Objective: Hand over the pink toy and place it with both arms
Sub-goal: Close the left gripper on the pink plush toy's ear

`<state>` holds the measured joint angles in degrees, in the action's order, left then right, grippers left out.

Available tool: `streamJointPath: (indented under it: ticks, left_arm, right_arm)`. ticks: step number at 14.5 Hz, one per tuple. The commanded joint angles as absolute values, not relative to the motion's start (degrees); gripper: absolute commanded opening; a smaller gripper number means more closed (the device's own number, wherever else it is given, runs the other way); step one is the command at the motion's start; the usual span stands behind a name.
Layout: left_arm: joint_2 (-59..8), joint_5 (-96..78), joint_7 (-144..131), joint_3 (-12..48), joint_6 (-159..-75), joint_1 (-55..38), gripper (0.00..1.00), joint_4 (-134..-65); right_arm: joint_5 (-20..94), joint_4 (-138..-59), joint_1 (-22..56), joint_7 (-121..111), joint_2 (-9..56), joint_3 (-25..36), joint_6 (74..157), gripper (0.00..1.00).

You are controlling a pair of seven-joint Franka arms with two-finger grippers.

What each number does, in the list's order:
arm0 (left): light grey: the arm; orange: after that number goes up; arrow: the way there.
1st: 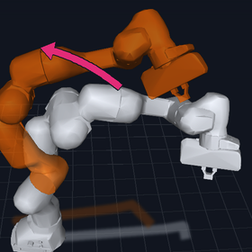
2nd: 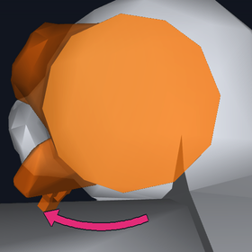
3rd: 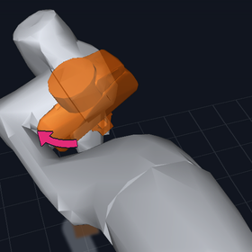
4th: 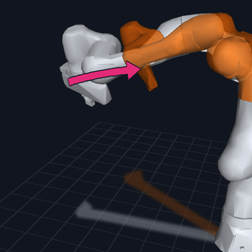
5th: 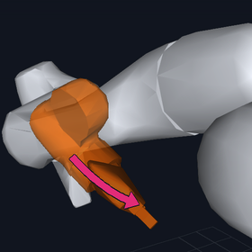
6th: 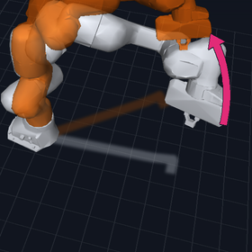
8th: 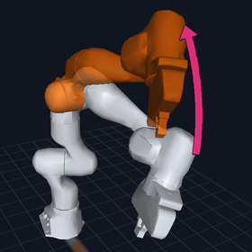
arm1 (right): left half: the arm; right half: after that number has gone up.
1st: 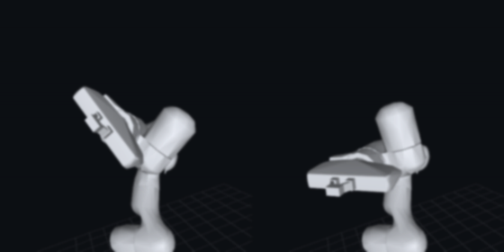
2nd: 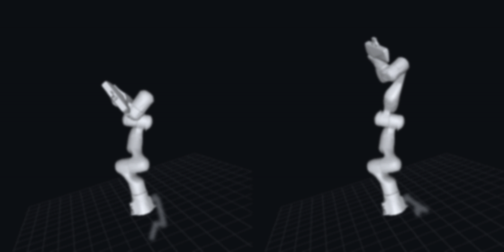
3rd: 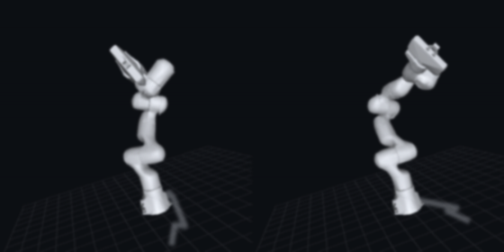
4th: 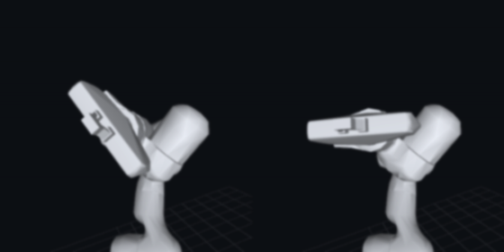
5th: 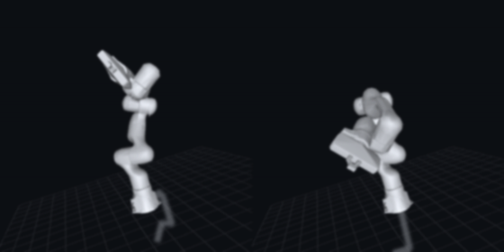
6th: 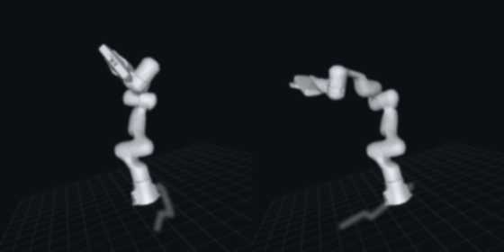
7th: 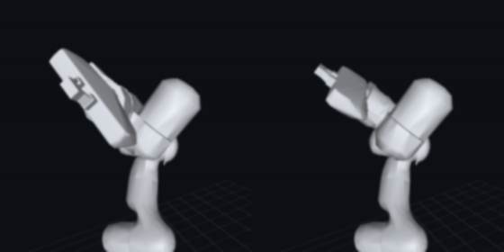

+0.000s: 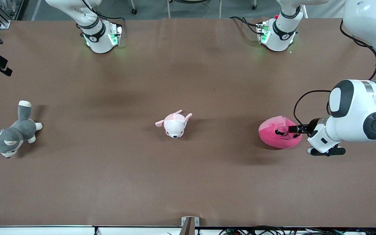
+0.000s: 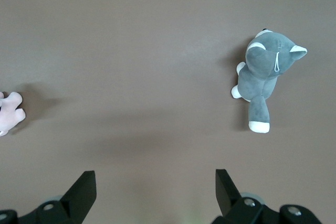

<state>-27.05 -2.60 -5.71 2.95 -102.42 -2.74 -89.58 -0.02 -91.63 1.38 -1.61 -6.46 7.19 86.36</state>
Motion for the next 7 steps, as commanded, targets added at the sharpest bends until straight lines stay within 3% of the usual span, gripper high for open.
streamJointPath:
  ticks: [1,3,7]
  left_arm:
    - [-27.7,-3.4,-6.0,2.8,-103.7,-2.5,0.99,-89.8]
    - [-27.9,-3.4,-6.0,2.8,-104.1,-2.5,0.92,-89.8]
    - [-28.1,-3.4,-6.0,2.8,-104.2,-2.6,0.61,-89.8]
  right_arm:
    - [0.2,-91.8,1.5,-1.8,-7.1,7.3,86.1,1.00]
    - [0.2,-91.9,1.5,-1.7,-7.1,7.3,86.0,1.00]
    - [0.2,-91.9,1.4,-1.7,-7.1,7.3,86.0,1.00]
